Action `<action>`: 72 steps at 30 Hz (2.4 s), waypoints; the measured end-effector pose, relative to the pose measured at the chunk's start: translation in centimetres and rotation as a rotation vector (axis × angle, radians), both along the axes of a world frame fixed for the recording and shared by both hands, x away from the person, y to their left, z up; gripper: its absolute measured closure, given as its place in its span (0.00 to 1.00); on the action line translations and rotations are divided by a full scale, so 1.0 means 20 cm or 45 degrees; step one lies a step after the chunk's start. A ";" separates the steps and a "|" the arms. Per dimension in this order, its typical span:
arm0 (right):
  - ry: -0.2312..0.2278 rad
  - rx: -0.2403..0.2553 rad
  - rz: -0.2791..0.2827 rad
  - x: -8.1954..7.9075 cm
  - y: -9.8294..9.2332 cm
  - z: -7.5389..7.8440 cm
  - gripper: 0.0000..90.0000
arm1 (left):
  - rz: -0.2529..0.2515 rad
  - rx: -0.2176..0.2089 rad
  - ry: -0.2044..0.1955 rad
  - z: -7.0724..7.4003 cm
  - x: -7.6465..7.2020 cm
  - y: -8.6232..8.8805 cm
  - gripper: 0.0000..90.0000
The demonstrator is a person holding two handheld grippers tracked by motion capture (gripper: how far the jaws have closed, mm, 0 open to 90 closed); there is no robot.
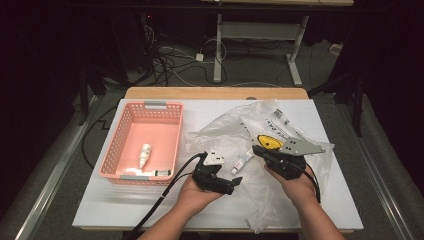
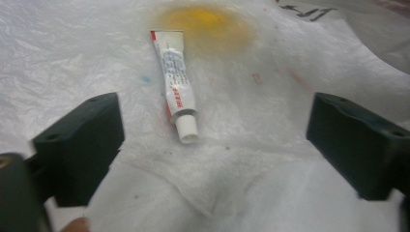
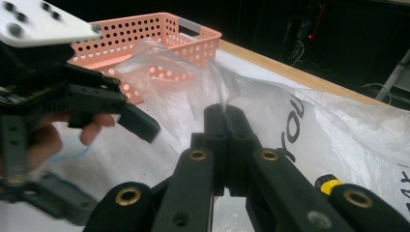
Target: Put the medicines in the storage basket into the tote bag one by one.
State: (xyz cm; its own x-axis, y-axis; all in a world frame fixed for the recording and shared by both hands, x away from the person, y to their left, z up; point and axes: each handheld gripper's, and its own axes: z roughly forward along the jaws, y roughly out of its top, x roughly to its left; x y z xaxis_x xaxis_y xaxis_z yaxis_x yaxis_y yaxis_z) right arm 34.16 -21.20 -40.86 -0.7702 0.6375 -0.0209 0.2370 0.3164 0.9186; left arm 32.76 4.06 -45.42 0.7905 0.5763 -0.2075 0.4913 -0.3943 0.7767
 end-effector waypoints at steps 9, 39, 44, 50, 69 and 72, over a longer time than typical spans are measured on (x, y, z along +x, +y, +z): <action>-0.002 -0.005 -0.004 0.00 0.00 0.00 1.00 | -0.006 -0.032 -0.020 0.10 -0.08 0.12 0.00; -0.002 -0.011 -0.005 0.00 0.00 -0.01 1.00 | 0.279 -0.018 -0.074 0.17 -0.09 0.63 0.00; 0.006 -0.007 -0.007 0.00 0.00 -0.01 1.00 | 0.329 0.015 -0.078 0.17 -0.08 0.71 0.00; 0.004 -0.004 -0.004 0.00 0.00 -0.01 1.00 | 0.386 0.016 -0.067 0.16 -0.06 0.79 0.00; 0.006 -0.003 -0.009 0.00 -0.01 -0.01 1.00 | 0.608 0.036 -0.061 0.17 -0.04 1.13 0.00; 0.004 -0.005 -0.009 0.00 0.00 -0.01 1.00 | 0.636 0.027 -0.056 0.16 -0.03 1.17 0.00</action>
